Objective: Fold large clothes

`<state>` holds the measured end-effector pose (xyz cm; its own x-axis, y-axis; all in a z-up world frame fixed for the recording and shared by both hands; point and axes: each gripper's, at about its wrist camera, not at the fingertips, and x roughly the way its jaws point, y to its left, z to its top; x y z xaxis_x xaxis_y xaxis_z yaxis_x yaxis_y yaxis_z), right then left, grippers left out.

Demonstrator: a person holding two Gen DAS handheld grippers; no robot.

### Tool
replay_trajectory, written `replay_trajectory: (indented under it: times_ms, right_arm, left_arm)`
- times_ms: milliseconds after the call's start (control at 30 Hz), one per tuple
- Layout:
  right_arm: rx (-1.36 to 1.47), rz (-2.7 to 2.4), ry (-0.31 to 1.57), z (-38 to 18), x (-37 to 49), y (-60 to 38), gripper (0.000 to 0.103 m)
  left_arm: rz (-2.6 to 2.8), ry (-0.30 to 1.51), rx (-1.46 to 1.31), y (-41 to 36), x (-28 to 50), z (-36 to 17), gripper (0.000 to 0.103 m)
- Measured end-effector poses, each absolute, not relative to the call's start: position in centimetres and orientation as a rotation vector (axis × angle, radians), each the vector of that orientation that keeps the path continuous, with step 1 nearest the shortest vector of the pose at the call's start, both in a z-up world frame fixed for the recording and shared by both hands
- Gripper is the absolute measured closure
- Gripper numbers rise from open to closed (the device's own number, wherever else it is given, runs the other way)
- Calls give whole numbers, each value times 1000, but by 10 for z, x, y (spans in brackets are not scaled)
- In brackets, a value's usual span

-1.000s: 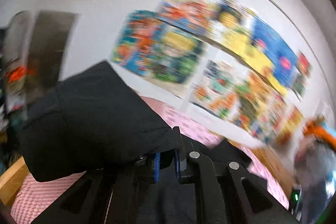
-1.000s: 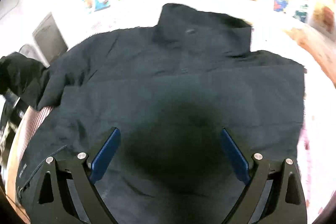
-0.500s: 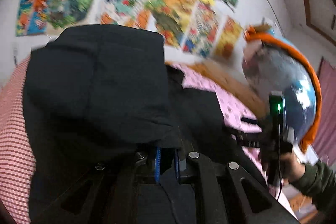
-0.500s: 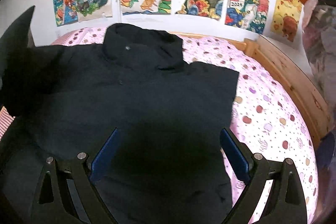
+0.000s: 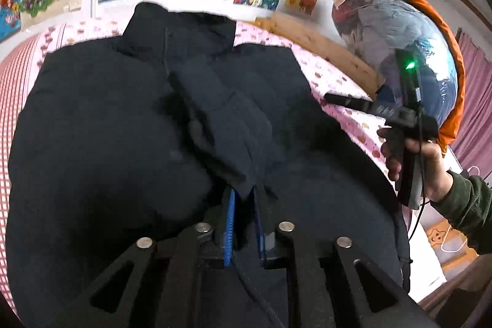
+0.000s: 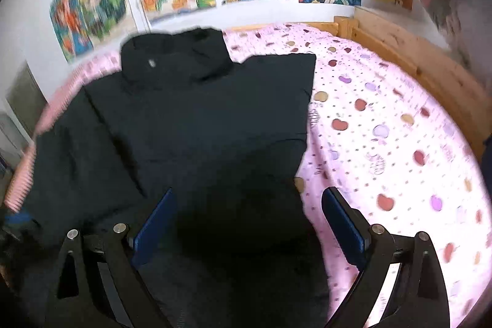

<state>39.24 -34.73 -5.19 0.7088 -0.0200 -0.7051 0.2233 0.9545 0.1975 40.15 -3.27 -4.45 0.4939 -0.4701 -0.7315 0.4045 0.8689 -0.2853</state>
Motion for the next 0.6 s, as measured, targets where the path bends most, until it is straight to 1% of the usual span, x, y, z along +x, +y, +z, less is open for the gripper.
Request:
replay_trajectory:
  times_ms: [33, 67, 100, 167, 200, 333, 367, 500, 600]
  right_arm:
    - [330, -108, 750, -52, 389, -351, 10]
    - [381, -76, 725, -52, 387, -354, 10]
    - [415, -51, 708, -52, 386, -356, 10]
    - [446, -8, 685, -51, 387, -353, 10]
    - [445, 8, 685, -52, 387, -349, 10]
    - [379, 115, 707, -55, 400, -313, 10]
    - [362, 130, 712, -55, 403, -306, 10]
    - [198, 236, 711, -45, 415, -248, 10]
    - [92, 261, 704, -32, 429, -206, 10]
  left_arm:
    - [-529, 917, -86, -30, 400, -45, 80]
    - [-525, 919, -95, -28, 400, -45, 66]
    - [-519, 918, -108, -22, 397, -46, 49]
    - [-502, 896, -172, -8, 394, -46, 29]
    - [-493, 888, -199, -2, 393, -47, 26]
    - [-378, 898, -264, 27, 393, -48, 25]
    - [-335, 893, -279, 36, 392, -48, 23]
    - [-125, 864, -362, 76, 394, -47, 16]
    - [32, 871, -440, 108, 403, -52, 15]
